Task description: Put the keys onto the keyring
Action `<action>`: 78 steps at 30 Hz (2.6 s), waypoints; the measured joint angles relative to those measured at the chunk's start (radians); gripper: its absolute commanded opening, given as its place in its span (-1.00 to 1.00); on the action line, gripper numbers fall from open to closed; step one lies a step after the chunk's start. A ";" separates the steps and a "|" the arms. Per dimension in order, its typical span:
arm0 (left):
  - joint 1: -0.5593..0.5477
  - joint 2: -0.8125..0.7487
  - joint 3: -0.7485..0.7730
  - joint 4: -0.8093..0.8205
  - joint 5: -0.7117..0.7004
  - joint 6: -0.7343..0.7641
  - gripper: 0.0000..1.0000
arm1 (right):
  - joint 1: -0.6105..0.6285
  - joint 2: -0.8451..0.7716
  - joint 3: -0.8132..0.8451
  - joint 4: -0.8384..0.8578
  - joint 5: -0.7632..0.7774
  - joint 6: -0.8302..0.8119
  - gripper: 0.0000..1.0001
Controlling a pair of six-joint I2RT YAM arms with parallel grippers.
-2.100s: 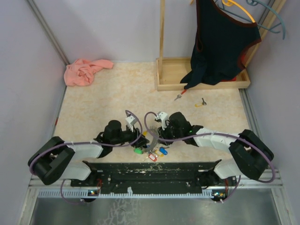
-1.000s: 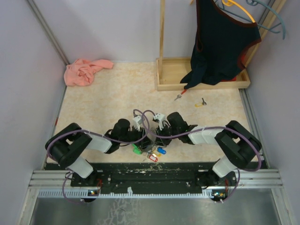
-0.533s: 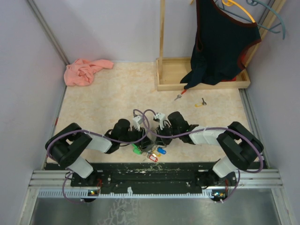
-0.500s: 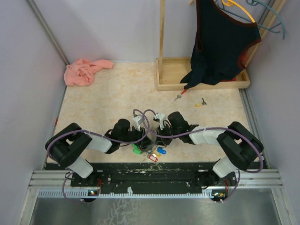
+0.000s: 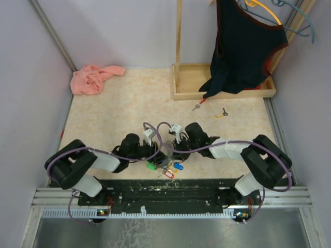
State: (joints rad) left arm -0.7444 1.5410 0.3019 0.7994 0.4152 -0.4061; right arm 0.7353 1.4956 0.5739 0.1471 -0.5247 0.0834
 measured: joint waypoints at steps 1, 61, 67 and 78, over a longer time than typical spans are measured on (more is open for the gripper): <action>0.000 -0.014 -0.009 0.010 0.000 0.008 -0.14 | 0.000 -0.004 0.005 -0.013 -0.001 -0.011 -1.00; 0.163 0.235 -0.138 0.722 0.376 0.397 -0.14 | -0.012 0.033 0.204 -0.115 -0.239 -0.450 -1.00; 0.163 0.233 -0.125 0.722 0.390 0.400 -0.63 | -0.012 0.037 0.219 -0.134 -0.243 -0.453 -1.00; 0.163 0.197 -0.142 0.720 0.376 0.407 -1.00 | -0.012 0.034 0.219 -0.145 -0.237 -0.470 -0.96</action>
State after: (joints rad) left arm -0.5819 1.7382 0.1600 1.5192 0.7914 0.0013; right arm 0.7235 1.5295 0.7933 0.0021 -0.7612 -0.3862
